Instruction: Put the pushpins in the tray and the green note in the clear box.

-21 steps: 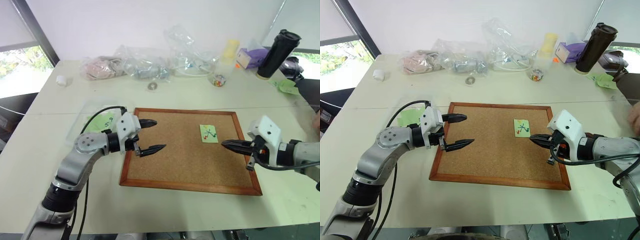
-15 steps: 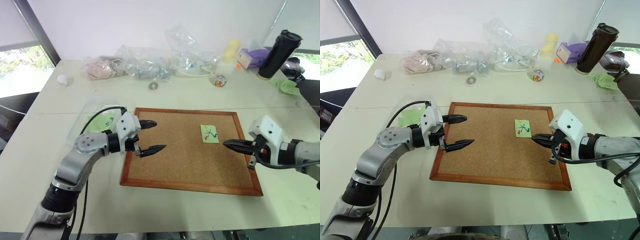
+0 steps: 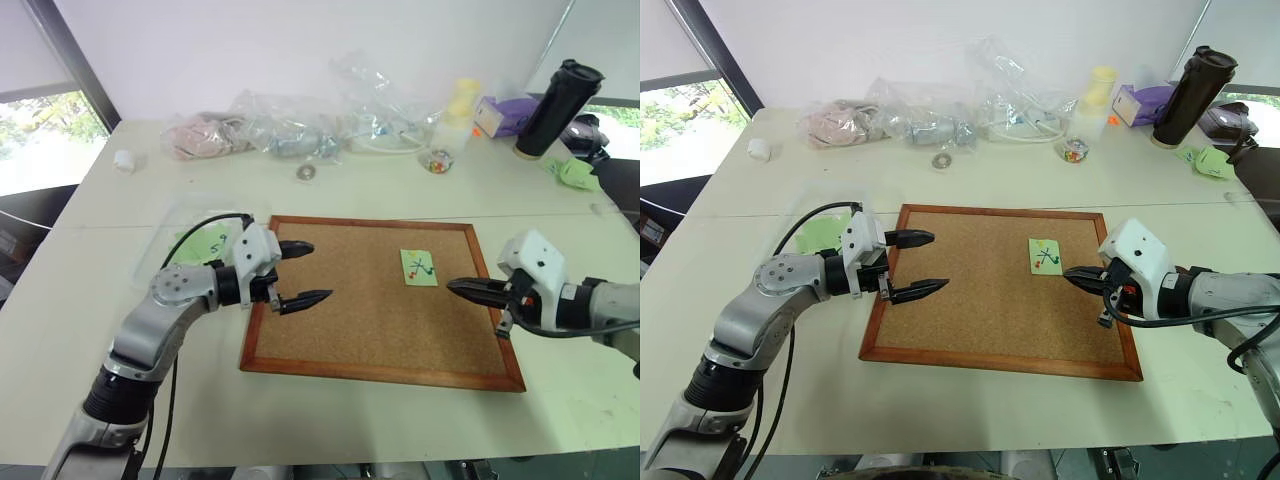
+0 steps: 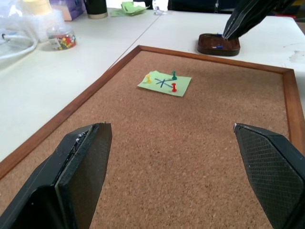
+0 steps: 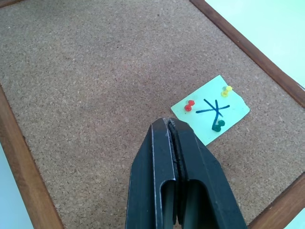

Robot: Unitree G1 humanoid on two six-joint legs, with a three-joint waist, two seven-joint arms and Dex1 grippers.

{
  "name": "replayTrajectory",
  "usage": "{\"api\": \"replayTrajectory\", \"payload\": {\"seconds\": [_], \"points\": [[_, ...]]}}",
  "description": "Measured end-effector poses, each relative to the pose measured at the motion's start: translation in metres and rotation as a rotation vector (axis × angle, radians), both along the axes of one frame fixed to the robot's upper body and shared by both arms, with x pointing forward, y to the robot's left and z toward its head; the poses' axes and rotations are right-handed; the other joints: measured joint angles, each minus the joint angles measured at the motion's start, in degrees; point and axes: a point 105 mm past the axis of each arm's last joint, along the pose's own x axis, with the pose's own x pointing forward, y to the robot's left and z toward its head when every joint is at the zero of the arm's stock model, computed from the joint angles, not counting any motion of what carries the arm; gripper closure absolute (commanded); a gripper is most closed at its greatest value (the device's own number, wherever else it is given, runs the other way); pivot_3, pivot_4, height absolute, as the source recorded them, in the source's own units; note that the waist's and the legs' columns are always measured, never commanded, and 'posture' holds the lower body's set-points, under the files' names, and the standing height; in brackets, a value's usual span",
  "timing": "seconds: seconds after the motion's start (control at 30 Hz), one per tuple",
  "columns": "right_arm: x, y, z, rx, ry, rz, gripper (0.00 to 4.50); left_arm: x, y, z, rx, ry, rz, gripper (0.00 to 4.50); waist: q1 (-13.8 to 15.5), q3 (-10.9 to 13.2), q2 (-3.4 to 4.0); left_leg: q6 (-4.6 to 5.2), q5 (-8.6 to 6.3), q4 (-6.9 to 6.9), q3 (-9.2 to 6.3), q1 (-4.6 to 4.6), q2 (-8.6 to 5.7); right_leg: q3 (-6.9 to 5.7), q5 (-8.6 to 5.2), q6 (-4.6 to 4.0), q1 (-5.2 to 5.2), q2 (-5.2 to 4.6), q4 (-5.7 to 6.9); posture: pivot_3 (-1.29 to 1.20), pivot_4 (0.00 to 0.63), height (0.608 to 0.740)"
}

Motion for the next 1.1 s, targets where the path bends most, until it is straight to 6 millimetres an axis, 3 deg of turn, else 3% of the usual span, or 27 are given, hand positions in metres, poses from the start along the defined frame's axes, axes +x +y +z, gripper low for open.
{"api": "replayTrajectory", "payload": {"seconds": [0.17, 0.27, 0.43, 0.53, 0.7, 0.93, 1.03, 1.1], "points": [[0.001, 0.0, 0.001, 0.001, -0.011, -0.004, 4.5, 0.0, -0.001, -0.003, -0.002, 0.007, -0.015, 0.02, 0.0, 0.0, 0.0, 0.0, 0.0, 0.0, 0.0, 0.0, 0.0, 0.0, 0.0, 0.0, 0.0, 0.0, 0.0, 0.0, 0.15, 0.74], [0.001, 0.0, 0.001, 0.001, -0.013, -0.006, 4.5, 0.0, -0.004, -0.004, -0.003, -0.011, -0.029, 0.78, 0.0, 0.0, 0.0, 0.0, 0.0, 0.0, 0.0, 0.0, 0.0, 0.0, 0.0, 0.0, 0.0, 0.0, 0.0, 0.0, 0.15, 0.74], [0.002, 0.001, 0.0, 0.002, -0.011, -0.004, 4.5, 0.0, -0.014, -0.009, -0.008, -0.021, -0.063, 3.07, 0.0, 0.0, 0.0, 0.0, 0.0, 0.0, 0.0, 0.0, 0.0, 0.0, 0.0, 0.0, 0.01, 0.0, 0.0, 0.0, 0.15, 0.74], [0.004, 0.002, 0.001, 0.002, -0.026, -0.004, 4.5, 0.003, -0.019, -0.023, 0.021, -0.022, -0.068, 4.49, 0.0, 0.0, 0.0, 0.0, 0.0, 0.0, 0.0, 0.01, 0.0, -0.01, 0.0, 0.0, 0.01, 0.01, 0.0, 0.0, 0.15, 0.74], [0.011, 0.004, 0.0, 0.018, -0.043, -0.007, 4.5, 0.008, -0.025, -0.043, 0.055, -0.02, -0.073, 4.49, 0.0, 0.0, 0.0, 0.0, 0.0, 0.01, 0.0, 0.02, -0.01, -0.01, 0.0, 0.0, 0.01, 0.0, 0.0, 0.0, 0.15, 0.74], [0.045, 0.01, 0.0, 0.113, -0.087, -0.073, 4.5, 0.009, -0.036, -0.075, 0.117, -0.03, -0.09, 4.49, 0.0, 0.0, -0.01, 0.0, 0.0, 0.02, 0.01, 0.03, -0.01, -0.03, 0.0, 0.0, 0.0, -0.01, 0.02, 0.0, 0.15, 0.74], [0.059, 0.011, -0.007, 0.135, -0.07, -0.094, 3.64, 0.01, -0.037, -0.076, 0.116, -0.057, -0.09, 4.5, 0.0, 0.0, 0.0, 0.0, 0.0, 0.05, 0.01, 0.05, -0.02, -0.03, 0.0, 0.0, 0.05, -0.01, 0.01, 0.0, 0.15, 0.74], [0.066, 0.012, -0.011, 0.147, -0.056, -0.1, 2.61, 0.01, -0.037, -0.076, 0.112, -0.066, -0.089, 4.5, 0.0, 0.0, 0.03, 0.0, 0.0, 0.06, 0.01, 0.06, -0.04, -0.03, 0.0, 0.0, 0.06, -0.02, 0.02, 0.0, 0.15, 0.74]]}}
